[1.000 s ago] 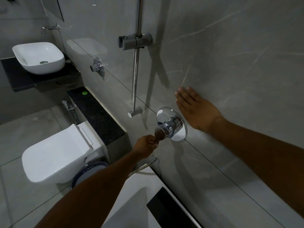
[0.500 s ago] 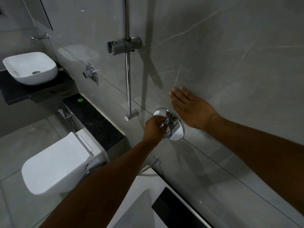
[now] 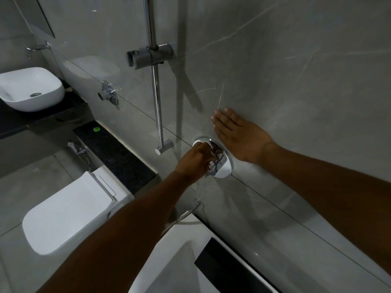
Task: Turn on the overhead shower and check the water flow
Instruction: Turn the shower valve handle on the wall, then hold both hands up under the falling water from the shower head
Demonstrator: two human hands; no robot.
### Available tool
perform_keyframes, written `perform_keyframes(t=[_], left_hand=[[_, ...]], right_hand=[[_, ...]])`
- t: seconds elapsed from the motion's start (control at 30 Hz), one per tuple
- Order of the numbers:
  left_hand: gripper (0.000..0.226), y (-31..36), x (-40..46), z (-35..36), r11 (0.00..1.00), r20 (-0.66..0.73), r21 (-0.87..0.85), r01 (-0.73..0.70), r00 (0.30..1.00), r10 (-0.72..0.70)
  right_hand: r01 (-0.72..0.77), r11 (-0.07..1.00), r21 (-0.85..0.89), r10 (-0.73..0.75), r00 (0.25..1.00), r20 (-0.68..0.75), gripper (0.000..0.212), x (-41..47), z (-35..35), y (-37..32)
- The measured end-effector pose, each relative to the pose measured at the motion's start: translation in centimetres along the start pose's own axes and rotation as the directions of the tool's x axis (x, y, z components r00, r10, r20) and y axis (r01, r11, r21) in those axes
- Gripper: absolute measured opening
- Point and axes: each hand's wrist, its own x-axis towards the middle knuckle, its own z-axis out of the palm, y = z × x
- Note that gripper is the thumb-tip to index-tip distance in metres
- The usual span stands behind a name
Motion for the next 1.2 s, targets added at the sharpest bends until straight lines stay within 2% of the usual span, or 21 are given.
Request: perform_keyframes(t=[0.13,0.33,0.43,0.53,0.6,0.7,0.77,0.83,0.97,1.07,1.2], left_hand=[[0.028,0.0,0.0,0.2,1.000,0.018,0.004,0.015,1.000,-0.015],[0.041,0.2,-0.2,-0.6,0.995,0.151,0.102,0.020,0.988,-0.035],[0.050,0.5,-0.8,-1.2,0.991,0.197,0.133,0.022,0.979,-0.048],[0.058,0.2,-1.3,-2.7,0.986,0.178,0.106,0.128,0.973,-0.145],[0.061,-0.7,-1.0,-4.9,0.970,0.127,0.137,0.201,0.968,-0.218],[0.065,-2.7,-0.4,-10.0,0.929,0.041,0.202,0.312,0.945,-0.326],[0.069,-4.1,-0.1,-14.7,0.900,-0.034,0.222,0.376,0.925,-0.378],[0.073,-5.3,-0.2,-20.0,0.868,-0.116,0.238,0.435,0.900,-0.419],[0.077,-6.5,-1.7,-31.9,0.780,-0.270,0.322,0.537,0.842,-0.467],[0.082,-6.1,-3.9,-40.9,0.690,-0.355,0.429,0.583,0.811,-0.465],[0.081,-3.9,-8.1,-52.4,0.529,-0.489,0.536,0.658,0.753,-0.441]], right_hand=[[0.000,1.000,-0.004,0.000,1.000,-0.005,0.060,0.0,0.4,-0.1],[-0.009,1.000,-0.007,0.008,1.000,-0.024,0.062,0.3,0.5,-0.2],[-0.023,0.998,0.066,0.024,0.999,-0.023,0.064,0.3,0.7,-0.2],[-0.055,0.974,0.221,0.060,0.998,-0.016,0.065,0.6,-0.1,-0.4],[-0.118,0.904,0.410,0.129,0.992,0.002,0.064,1.9,-1.9,-0.3],[-0.229,0.617,0.753,0.335,0.942,0.012,0.057,5.1,-5.8,1.5],[-0.224,0.450,0.865,0.447,0.894,-0.001,0.057,7.9,-8.4,3.4],[-0.183,0.357,0.916,0.525,0.850,-0.035,0.055,10.9,-11.4,5.7],[-0.091,0.276,0.957,0.649,0.752,-0.115,0.047,16.2,-19.3,10.6],[-0.024,0.240,0.970,0.668,0.729,-0.147,0.056,19.2,-26.1,13.8],[0.123,0.212,0.969,0.690,0.683,-0.238,0.057,21.6,-35.8,16.8]])
